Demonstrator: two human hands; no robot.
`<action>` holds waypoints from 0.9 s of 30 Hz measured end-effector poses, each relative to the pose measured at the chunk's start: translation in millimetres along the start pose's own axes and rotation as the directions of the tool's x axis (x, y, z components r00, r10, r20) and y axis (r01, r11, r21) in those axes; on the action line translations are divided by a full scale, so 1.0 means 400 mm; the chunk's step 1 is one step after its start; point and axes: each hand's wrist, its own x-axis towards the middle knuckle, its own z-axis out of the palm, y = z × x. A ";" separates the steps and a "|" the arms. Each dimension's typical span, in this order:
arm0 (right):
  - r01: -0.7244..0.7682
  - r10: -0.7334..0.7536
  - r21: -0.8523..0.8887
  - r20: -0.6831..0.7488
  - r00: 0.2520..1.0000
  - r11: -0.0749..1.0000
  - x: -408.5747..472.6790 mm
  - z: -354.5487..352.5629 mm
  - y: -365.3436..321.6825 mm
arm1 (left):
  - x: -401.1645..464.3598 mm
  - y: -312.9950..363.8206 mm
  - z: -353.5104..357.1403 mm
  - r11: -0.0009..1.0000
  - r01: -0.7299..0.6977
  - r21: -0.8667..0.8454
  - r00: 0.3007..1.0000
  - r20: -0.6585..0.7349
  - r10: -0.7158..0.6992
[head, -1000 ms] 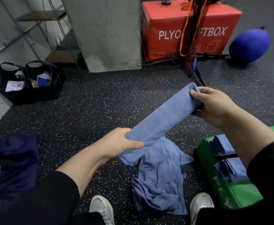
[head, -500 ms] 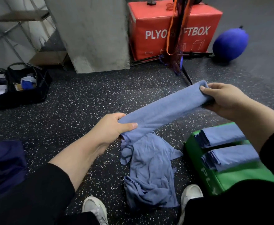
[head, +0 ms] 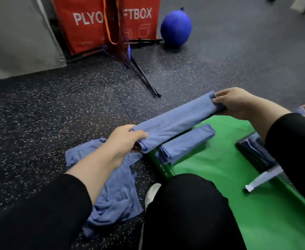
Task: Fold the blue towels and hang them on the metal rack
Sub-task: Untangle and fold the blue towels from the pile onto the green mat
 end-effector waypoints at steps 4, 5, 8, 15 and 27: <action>-0.093 0.087 -0.081 -0.065 0.994 0.992 0.046 -0.056 0.120 | 0.083 -0.084 0.090 0.990 0.138 0.043 0.990 -0.011 -0.138; -0.111 0.104 -0.094 -0.083 0.991 0.989 0.069 -0.066 0.151 | 0.106 -0.106 0.109 0.985 0.168 0.046 0.986 -0.007 -0.168; -0.158 0.141 -0.130 -0.131 0.981 0.979 0.141 -0.075 0.241 | 0.175 -0.165 0.161 0.972 0.222 0.070 0.975 -0.028 -0.221; -0.226 0.175 -0.270 -0.202 0.964 0.936 0.287 -0.081 0.414 | 0.273 -0.270 0.249 0.952 0.305 0.018 0.951 -0.052 -0.304; -0.039 -0.271 -0.732 -0.300 0.915 0.680 0.327 0.000 0.432 | 0.302 -0.319 0.300 0.130 -0.495 0.859 0.771 0.366 0.522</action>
